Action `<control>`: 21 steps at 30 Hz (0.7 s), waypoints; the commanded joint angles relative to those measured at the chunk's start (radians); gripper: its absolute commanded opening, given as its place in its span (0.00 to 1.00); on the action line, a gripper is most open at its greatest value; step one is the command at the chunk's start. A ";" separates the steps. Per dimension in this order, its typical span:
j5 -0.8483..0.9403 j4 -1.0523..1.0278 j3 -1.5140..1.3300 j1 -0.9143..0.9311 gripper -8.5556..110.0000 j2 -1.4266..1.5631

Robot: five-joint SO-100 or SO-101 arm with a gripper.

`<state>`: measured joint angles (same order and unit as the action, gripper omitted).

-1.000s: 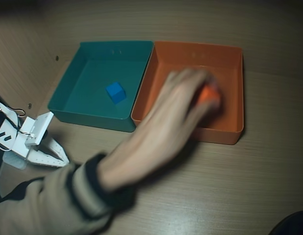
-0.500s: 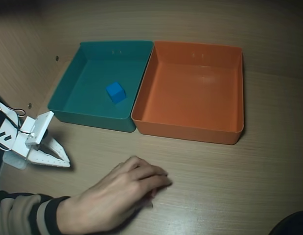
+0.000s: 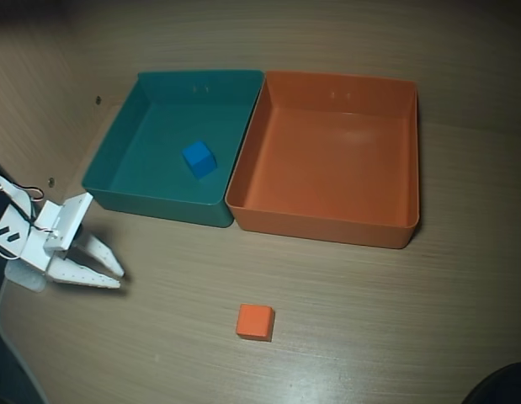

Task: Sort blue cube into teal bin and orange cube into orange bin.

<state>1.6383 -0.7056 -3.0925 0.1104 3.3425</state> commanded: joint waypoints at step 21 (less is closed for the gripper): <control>0.017 -0.382 1.586 0.009 0.33 -1.525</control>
<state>1.6490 -1.0692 -1.7472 0.1089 1.9328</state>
